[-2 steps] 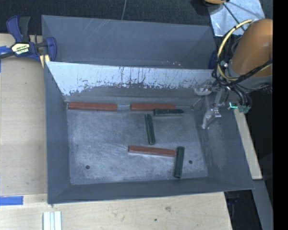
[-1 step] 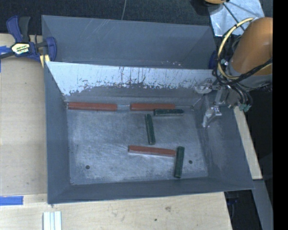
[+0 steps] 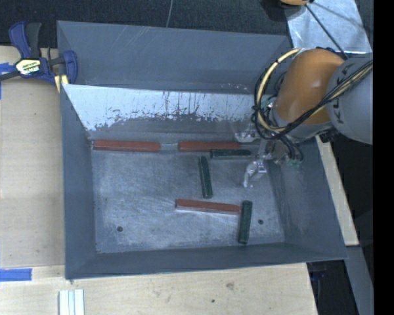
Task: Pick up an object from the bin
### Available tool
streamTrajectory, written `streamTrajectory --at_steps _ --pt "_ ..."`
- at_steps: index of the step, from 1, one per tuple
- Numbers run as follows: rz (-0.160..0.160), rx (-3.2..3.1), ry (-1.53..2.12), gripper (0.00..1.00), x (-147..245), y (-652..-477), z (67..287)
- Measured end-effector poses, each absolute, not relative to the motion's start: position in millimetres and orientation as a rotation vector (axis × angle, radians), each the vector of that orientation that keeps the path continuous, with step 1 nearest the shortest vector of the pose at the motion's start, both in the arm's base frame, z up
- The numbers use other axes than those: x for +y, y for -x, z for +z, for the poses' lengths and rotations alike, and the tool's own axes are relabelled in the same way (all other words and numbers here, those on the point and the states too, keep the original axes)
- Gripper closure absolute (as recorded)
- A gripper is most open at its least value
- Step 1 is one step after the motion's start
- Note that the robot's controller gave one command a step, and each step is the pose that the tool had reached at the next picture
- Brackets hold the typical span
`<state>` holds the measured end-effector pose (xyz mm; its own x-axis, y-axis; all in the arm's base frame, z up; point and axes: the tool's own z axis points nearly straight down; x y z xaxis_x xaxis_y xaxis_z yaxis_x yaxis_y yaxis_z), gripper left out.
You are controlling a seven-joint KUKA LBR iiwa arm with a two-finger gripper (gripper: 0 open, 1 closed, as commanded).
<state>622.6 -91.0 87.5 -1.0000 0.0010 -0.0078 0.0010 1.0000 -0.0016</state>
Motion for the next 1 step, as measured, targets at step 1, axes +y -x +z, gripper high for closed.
streamTrajectory --at_steps 1 --pt "-0.001 3.143 -0.005 0.0 -82.4 -621.6 76.1"
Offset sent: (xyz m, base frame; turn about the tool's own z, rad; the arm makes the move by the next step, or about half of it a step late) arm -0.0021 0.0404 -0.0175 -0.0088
